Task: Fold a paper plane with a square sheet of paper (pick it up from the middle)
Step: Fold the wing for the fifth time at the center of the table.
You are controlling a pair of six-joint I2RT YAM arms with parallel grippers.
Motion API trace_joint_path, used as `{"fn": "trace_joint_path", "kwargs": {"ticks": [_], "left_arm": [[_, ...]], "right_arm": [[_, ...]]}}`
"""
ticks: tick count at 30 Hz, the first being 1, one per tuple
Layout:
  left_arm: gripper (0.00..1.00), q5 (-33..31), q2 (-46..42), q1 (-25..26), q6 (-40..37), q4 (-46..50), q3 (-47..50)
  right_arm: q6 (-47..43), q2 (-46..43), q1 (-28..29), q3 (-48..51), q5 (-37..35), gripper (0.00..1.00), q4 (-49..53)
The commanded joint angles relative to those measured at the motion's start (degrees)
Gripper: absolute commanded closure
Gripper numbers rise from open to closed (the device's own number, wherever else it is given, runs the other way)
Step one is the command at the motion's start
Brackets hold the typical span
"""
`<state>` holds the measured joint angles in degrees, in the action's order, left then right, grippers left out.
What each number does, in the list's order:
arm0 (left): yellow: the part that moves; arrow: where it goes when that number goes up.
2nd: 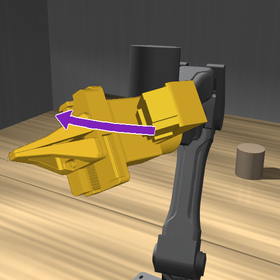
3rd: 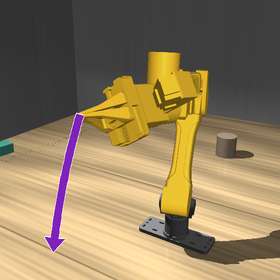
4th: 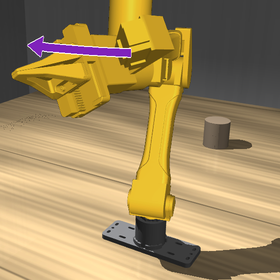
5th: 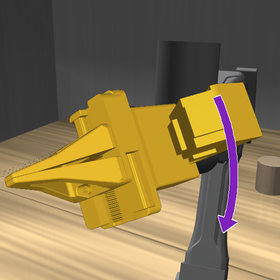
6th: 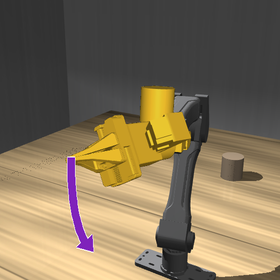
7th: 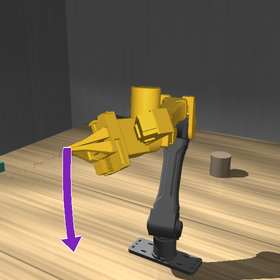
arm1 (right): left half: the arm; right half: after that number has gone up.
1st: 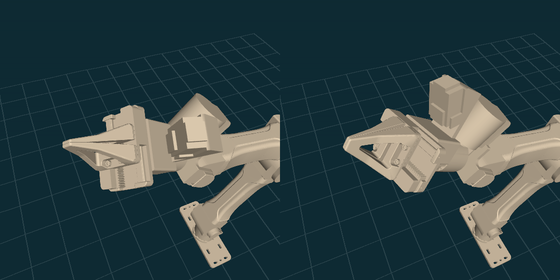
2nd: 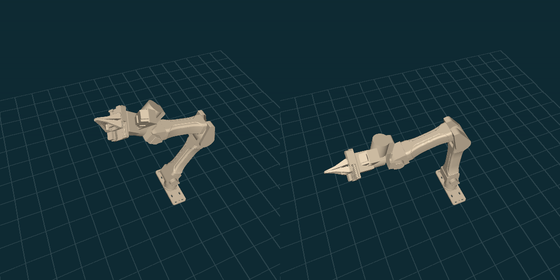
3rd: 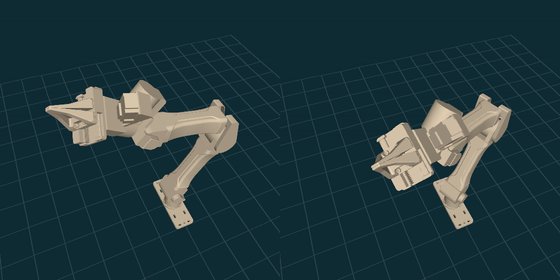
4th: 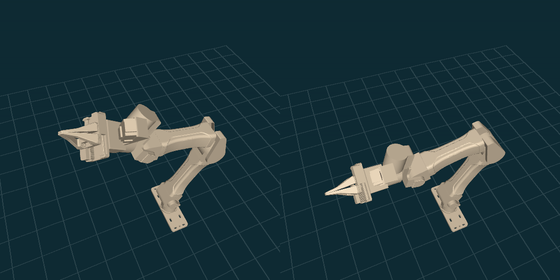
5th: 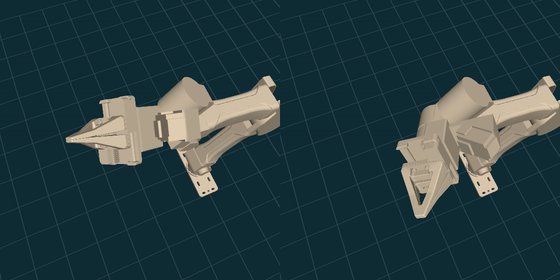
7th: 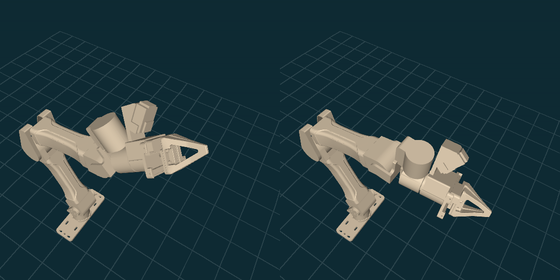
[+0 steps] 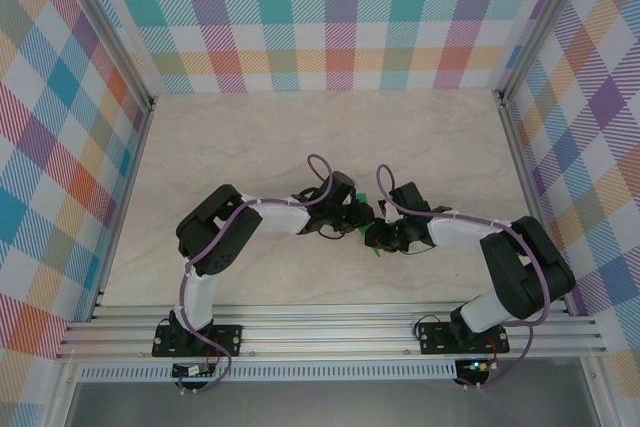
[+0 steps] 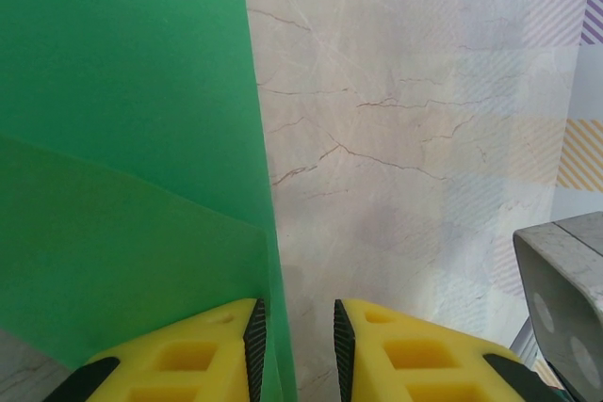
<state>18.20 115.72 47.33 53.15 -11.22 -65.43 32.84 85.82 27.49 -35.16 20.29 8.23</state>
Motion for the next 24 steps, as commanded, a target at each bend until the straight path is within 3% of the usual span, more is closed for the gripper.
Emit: {"fn": "trace_joint_path", "kwargs": {"ticks": [1,7,11,20,24], "left_arm": [[0.71,0.3,1.1,-0.1,-0.1,1.2,-1.1],[0.71,0.3,1.1,-0.1,-0.2,1.2,-1.3],[0.71,0.3,0.9,-0.2,-0.3,1.3,-1.5],[0.71,0.7,1.0,-0.2,-0.1,1.1,-1.9],[0.71,0.6,0.9,-0.2,-0.2,1.3,-1.9]], "right_arm": [[-1.0,-1.0,-0.2,0.7,-1.7,0.83,1.8],[-2.2,-5.3,-0.8,0.9,2.2,0.8,2.1],[-4.4,-11.2,-0.8,1.2,-5.2,0.67,6.9],[-6.7,-6.0,-1.0,-0.1,-6.3,0.59,7.3],[-8.0,-4.2,-1.0,-1.0,-6.4,0.62,7.5]]}}
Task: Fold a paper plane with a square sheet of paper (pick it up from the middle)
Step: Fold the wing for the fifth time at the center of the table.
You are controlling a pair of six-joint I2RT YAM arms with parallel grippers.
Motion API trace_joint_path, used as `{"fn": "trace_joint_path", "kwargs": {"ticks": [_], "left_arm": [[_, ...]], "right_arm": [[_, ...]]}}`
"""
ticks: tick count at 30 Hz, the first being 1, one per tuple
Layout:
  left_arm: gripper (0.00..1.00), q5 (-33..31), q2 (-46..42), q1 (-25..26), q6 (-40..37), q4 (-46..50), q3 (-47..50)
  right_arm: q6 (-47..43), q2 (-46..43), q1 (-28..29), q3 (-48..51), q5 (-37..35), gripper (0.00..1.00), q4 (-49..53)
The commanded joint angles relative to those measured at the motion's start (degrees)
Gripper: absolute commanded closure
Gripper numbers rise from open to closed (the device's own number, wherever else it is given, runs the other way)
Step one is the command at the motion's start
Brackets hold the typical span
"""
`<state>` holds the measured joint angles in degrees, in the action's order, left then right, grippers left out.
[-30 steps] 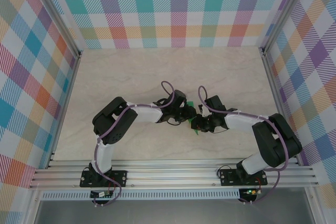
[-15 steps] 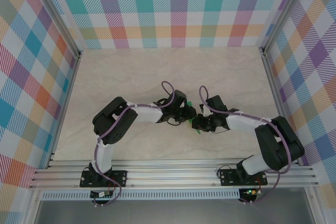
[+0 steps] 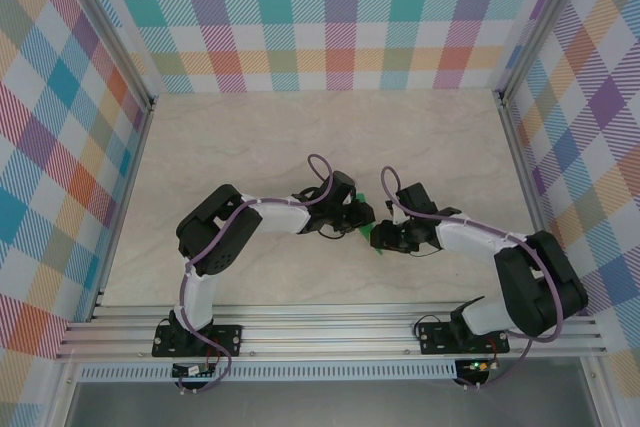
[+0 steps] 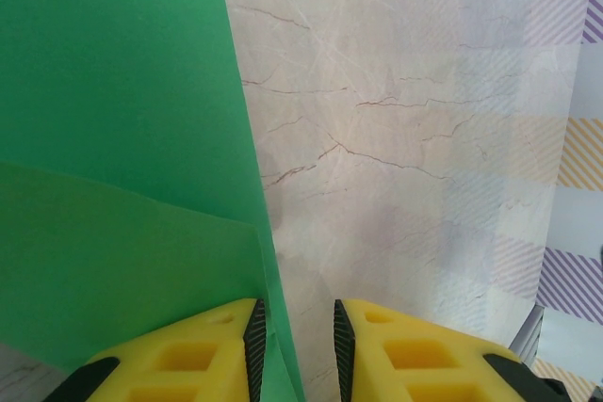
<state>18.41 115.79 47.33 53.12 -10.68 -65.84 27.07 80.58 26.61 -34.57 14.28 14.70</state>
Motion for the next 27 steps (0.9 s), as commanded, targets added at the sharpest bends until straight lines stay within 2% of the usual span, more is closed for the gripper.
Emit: {"fn": "trace_joint_path", "kwargs": {"ticks": [1,9,17,27], "left_arm": [[0.72,0.4,0.8,-0.2,-0.2,0.7,-1.5],[0.71,0.5,0.7,-0.2,-0.1,0.7,-1.6],[0.71,0.5,0.7,-0.2,-0.3,0.8,-1.7],[0.71,0.6,0.6,-0.1,-0.3,1.3,-1.8]], "right_arm": [[-2.4,1.5,-0.2,-1.6,0.0,0.63,0.9],[-3.4,4.1,0.0,-2.5,2.8,0.67,0.4],[-4.4,2.8,0.0,-3.7,4.2,0.62,1.1],[-5.1,6.7,1.2,-5.8,-0.6,0.63,3.1]]}}
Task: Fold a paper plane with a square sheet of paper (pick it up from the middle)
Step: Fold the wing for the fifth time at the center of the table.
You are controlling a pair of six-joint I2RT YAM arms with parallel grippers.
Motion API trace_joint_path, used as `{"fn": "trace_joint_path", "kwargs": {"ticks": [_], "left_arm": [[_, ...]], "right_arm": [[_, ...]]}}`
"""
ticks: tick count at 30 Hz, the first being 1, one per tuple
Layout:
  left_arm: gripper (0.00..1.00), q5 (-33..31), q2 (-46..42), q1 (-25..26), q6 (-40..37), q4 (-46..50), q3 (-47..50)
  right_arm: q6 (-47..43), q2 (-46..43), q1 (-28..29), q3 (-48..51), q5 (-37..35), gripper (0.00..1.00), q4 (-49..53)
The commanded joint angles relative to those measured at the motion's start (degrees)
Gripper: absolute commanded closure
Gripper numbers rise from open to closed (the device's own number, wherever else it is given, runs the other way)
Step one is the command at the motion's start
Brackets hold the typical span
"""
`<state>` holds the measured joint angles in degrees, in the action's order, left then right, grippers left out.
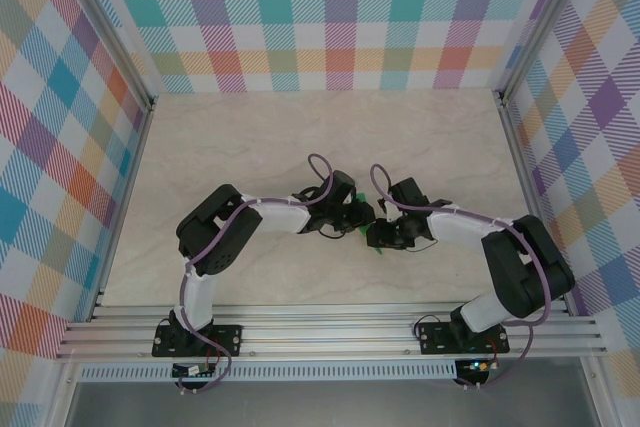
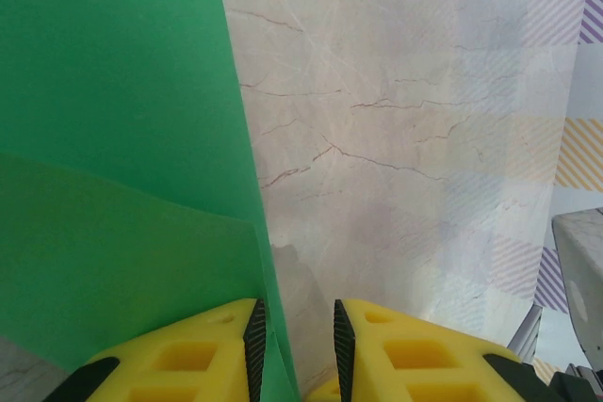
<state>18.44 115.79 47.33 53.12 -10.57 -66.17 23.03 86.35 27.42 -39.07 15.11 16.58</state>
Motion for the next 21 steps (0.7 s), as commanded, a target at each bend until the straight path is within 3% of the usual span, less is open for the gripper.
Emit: {"fn": "trace_joint_path", "kwargs": {"ticks": [1,21], "left_arm": [[0.71,0.5,0.7,-0.2,-0.4,1.2,-1.5],[0.71,1.0,0.8,-0.3,-0.7,1.4,-1.5]], "right_arm": [[-1.0,1.2,0.4,-1.2,-1.7,0.63,1.1],[2.7,4.8,-0.6,1.6,4.4,0.77,-3.1]]}}
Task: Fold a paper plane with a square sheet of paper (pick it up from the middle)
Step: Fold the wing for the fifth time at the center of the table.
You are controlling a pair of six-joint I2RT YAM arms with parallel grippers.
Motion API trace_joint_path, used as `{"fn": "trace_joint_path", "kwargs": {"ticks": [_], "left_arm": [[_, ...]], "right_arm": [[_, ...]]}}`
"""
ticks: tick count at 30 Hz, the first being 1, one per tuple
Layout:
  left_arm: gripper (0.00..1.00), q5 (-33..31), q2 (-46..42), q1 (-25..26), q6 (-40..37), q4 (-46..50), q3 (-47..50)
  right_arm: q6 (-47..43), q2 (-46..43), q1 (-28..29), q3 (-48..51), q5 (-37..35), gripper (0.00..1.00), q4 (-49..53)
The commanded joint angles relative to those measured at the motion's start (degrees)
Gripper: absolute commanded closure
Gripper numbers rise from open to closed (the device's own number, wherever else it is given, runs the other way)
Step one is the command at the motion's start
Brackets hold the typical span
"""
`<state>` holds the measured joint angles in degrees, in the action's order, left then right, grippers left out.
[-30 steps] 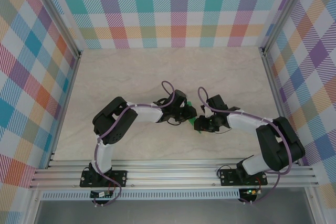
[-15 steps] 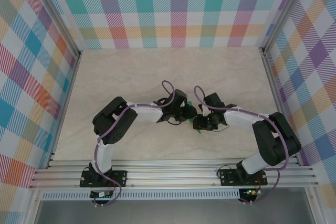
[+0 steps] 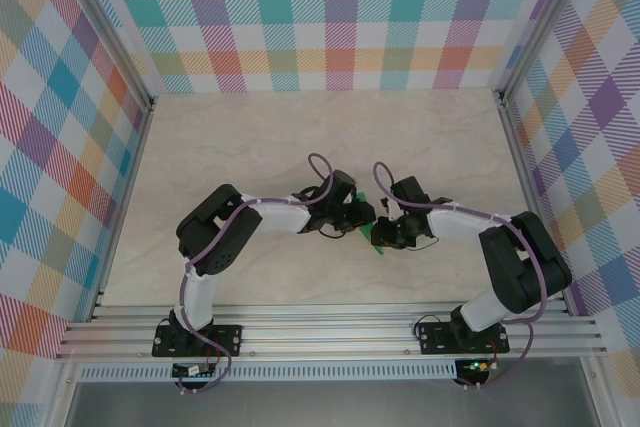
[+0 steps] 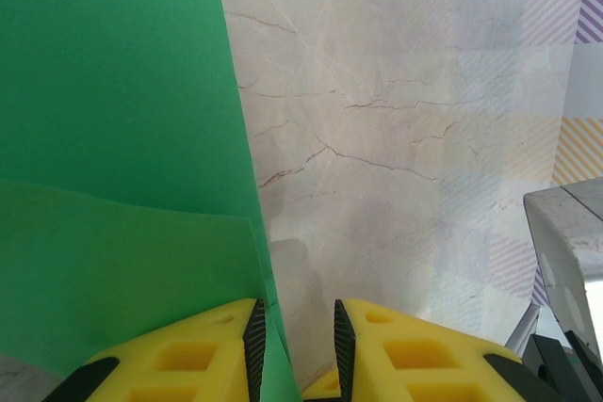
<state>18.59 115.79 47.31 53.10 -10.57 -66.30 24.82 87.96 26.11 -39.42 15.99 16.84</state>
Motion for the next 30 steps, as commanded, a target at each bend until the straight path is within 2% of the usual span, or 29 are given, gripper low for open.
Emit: {"fn": "trace_joint_path", "kwargs": {"ticks": [1,17,24,30], "left_arm": [[0.71,0.9,0.9,-0.3,-0.7,1.4,-1.4],[0.71,1.0,1.4,-0.4,-1.1,2.4,-1.4],[0.72,1.2,1.5,-0.3,-1.1,2.3,-1.5],[0.72,1.2,1.5,-0.3,-1.2,2.5,-1.5]], "right_arm": [[1.2,3.2,0.7,2.1,3.9,0.77,-3.4],[6.0,0.7,-3.7,4.3,11.7,0.7,-6.8],[6.5,2.8,-4.2,4.8,12.6,0.72,-7.2],[6.5,6.0,-4.2,3.8,10.0,0.77,-4.4]]}}
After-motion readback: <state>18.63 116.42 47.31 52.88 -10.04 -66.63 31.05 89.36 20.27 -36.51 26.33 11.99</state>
